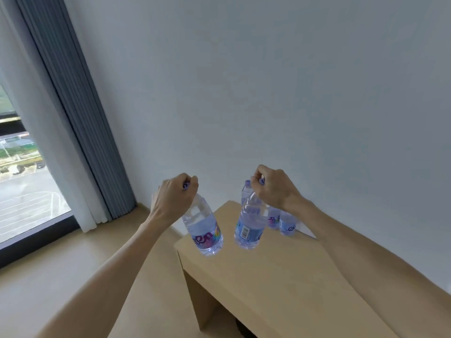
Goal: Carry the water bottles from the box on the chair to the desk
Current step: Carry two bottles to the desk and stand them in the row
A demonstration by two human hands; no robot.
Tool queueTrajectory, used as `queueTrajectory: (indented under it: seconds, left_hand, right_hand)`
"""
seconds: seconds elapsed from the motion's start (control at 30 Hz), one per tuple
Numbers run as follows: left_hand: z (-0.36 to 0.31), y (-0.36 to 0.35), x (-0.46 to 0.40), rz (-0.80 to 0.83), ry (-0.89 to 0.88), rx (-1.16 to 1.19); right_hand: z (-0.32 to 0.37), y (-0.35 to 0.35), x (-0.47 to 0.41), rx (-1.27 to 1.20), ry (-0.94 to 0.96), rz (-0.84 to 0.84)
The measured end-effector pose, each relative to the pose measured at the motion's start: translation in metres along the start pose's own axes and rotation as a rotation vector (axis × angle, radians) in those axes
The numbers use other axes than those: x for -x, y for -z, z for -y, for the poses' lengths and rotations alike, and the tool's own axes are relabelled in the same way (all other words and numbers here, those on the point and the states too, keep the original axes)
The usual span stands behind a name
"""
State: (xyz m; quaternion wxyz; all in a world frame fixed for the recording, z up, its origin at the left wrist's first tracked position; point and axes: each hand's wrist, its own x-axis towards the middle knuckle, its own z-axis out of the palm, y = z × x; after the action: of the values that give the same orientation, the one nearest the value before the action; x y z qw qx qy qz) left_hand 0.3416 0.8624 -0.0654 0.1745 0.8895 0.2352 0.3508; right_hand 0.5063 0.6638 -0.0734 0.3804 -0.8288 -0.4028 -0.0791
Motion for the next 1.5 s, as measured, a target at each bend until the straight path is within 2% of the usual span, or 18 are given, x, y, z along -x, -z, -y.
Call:
queueTrajectory:
  seconds: [0.27, 0.47, 0.73, 0.93, 1.23, 1.5]
  left_hand:
    - [-0.037, -0.132, -0.064, 0.201, -0.136, 0.165]
    - [-0.070, -0.222, -0.091, 0.357, -0.174, 0.247]
    - [-0.089, -0.310, -0.097, 0.556, -0.218, 0.312]
    - [-0.095, -0.367, -0.088, 0.709, -0.398, 0.254]
    - [-0.114, -0.423, -0.079, 0.922, -0.399, 0.223]
    - [-0.126, -0.447, -0.077, 0.913, -0.504, 0.140]
  right_hand:
    - [-0.114, 0.024, -0.023, 0.086, -0.222, -0.100]
    - [-0.189, 0.032, -0.032, 0.115, -0.344, -0.107]
    - [-0.255, 0.029, -0.017, 0.133, -0.530, -0.076]
    - [-0.283, 0.024, 0.007, 0.130, -0.679, -0.072]
    - [-0.307, 0.011, 0.036, 0.105, -0.921, -0.157]
    - [-0.317, -0.007, 0.031, 0.053, -0.987, -0.166]
